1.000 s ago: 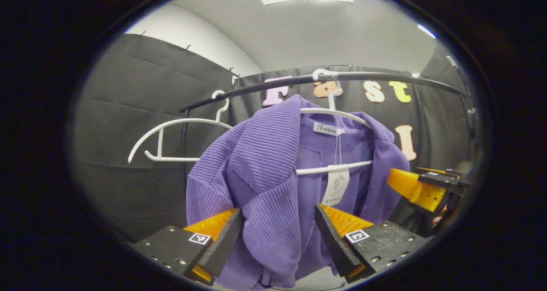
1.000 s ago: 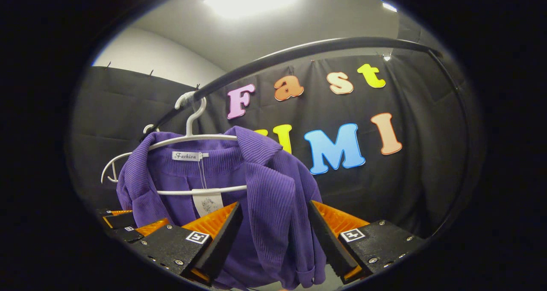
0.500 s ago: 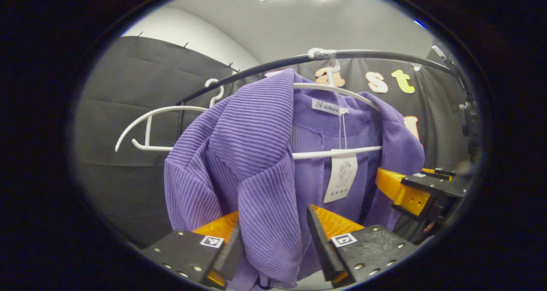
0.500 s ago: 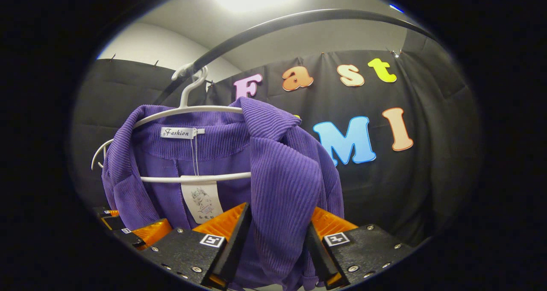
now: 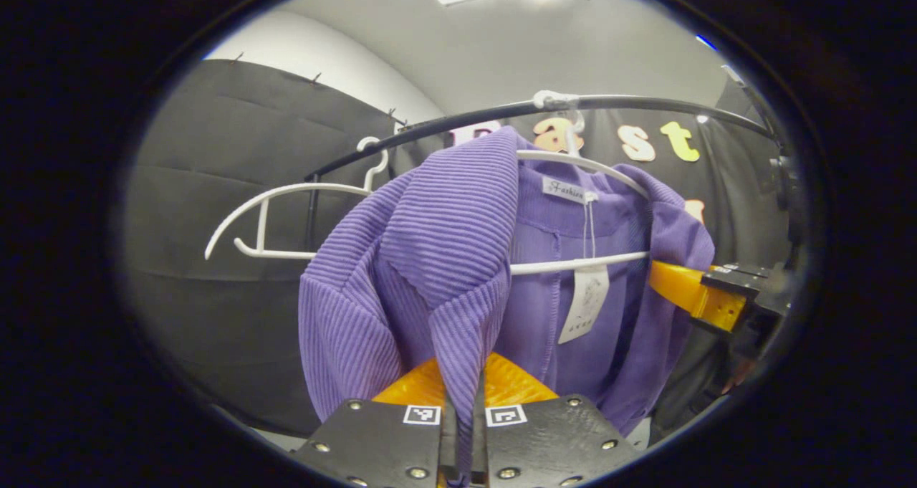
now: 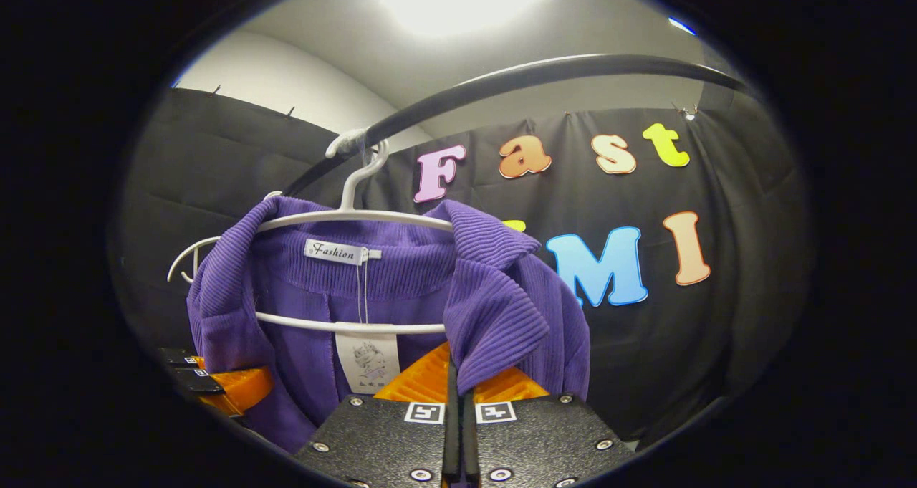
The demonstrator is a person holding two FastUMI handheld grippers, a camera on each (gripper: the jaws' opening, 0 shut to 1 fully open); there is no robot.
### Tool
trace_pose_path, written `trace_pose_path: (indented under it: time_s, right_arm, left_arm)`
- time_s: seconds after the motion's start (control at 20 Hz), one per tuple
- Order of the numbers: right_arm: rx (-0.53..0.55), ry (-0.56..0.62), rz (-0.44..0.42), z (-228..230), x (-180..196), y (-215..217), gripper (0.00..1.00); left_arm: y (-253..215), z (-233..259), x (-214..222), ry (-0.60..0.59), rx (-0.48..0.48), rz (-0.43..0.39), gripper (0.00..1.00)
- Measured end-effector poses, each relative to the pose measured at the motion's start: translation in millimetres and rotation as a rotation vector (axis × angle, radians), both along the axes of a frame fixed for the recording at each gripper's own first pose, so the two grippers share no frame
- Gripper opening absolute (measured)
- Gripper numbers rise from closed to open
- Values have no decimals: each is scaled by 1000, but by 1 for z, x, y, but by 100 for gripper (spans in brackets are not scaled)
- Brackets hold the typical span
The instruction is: Grasp the clothes on the hanger with both hands and then place them into the laundry hamper below.
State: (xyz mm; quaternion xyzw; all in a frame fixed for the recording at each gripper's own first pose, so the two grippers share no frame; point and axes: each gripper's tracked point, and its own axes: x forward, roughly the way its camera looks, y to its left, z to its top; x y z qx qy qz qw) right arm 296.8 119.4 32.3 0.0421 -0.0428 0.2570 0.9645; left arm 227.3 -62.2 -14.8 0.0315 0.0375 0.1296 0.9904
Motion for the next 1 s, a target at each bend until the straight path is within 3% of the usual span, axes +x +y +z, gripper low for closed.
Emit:
trace_pose_path:
  time_s: [0.1, 0.2, 0.35, 0.4, 0.5, 0.7, 1.0]
  right_arm:
    - [23, -59, -30, 21, 1, -10, 1]
    - [41, -118, -53, 42, 4, -21, 1]
    - [44, -189, -97, 64, 20, -38, 1]
    - [42, -200, -111, 67, 27, -42, 1]
    - [41, -210, -129, 72, 34, -47, 1]
    - [30, -243, -160, 84, 44, -55, 1]
    - [-10, -242, -171, 69, 76, -59, 2]
  left_arm:
    - [-4, 13, -10, -22, 15, -23, 3]
    - [-8, 33, -21, -49, 12, -55, 12]
    - [-9, 68, -30, -92, 50, -73, 12]
    - [-8, 77, -32, -99, 62, -74, 8]
    - [-4, 89, -37, -118, 82, -69, 3]
    - [21, 115, -49, -144, 116, -27, 12]
    - [78, 153, -49, -207, 112, 43, 12]
